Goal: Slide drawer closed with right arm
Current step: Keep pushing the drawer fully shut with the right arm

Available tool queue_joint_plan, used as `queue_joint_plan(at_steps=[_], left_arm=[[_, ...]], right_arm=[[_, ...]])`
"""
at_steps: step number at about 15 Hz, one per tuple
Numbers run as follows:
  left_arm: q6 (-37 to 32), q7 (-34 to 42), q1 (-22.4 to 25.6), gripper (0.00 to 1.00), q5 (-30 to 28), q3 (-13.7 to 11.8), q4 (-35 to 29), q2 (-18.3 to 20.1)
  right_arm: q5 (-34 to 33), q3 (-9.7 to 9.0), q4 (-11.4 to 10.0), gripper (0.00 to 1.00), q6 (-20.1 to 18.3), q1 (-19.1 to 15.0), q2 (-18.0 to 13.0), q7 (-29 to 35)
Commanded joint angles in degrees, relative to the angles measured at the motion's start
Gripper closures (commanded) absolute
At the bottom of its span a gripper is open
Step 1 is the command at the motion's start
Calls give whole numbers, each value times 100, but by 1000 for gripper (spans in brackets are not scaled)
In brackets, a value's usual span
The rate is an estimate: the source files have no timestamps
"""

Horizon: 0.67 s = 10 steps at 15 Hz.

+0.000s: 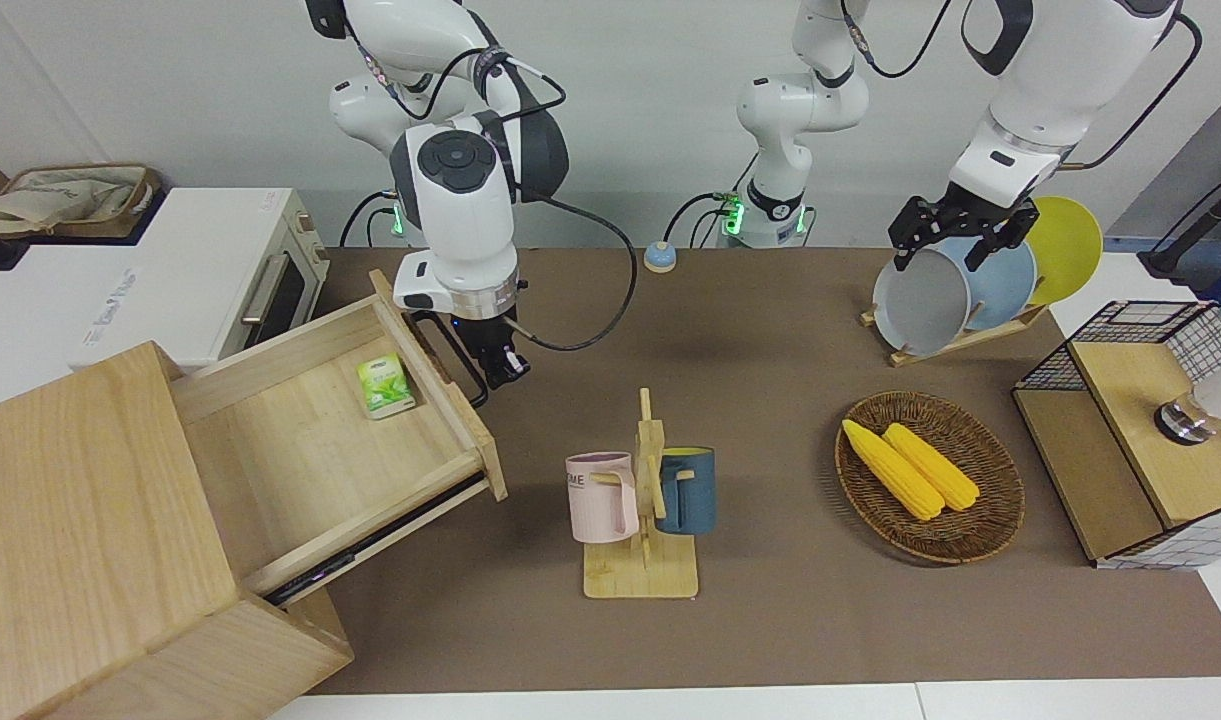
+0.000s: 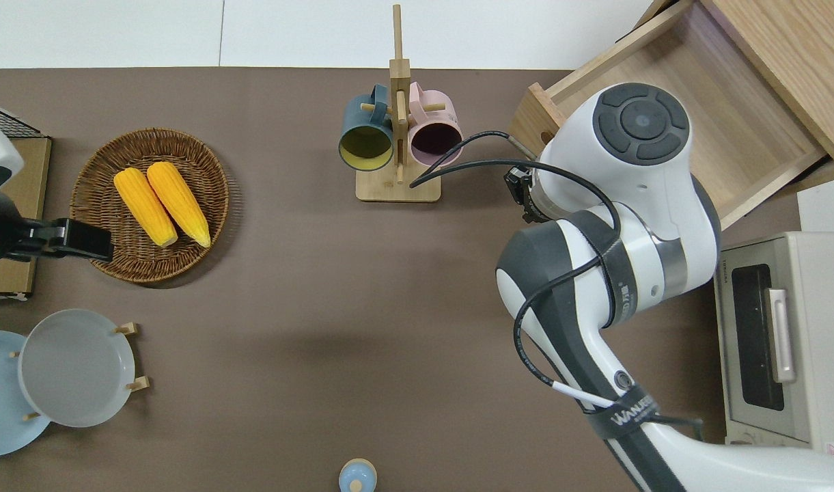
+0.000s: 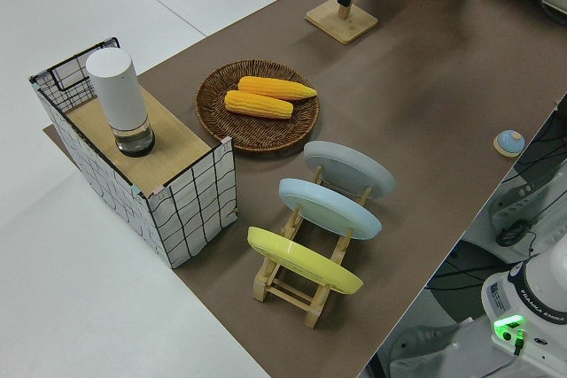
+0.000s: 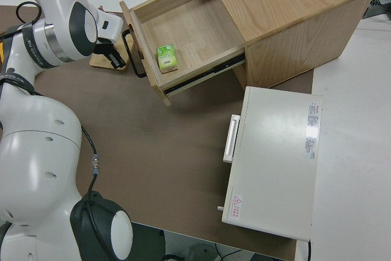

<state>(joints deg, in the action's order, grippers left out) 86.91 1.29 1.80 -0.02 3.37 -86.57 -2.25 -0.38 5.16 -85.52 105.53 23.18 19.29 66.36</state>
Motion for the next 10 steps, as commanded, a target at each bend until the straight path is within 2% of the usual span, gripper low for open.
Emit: queue_joint_plan(at_steps=[1,5,10], left_arm=[[-113,56,31,7,98,40,149,-65],[-113,56,31,7,98,40,149,-65],[-113,56,31,7,98,40,149,-65]], right_arm=[[-49,-51,45,1000,116,-190,145,-430],[-154,2,123,1000,160,-252,242,-651],[-260,20,168,1000,599,-427,312,-660]])
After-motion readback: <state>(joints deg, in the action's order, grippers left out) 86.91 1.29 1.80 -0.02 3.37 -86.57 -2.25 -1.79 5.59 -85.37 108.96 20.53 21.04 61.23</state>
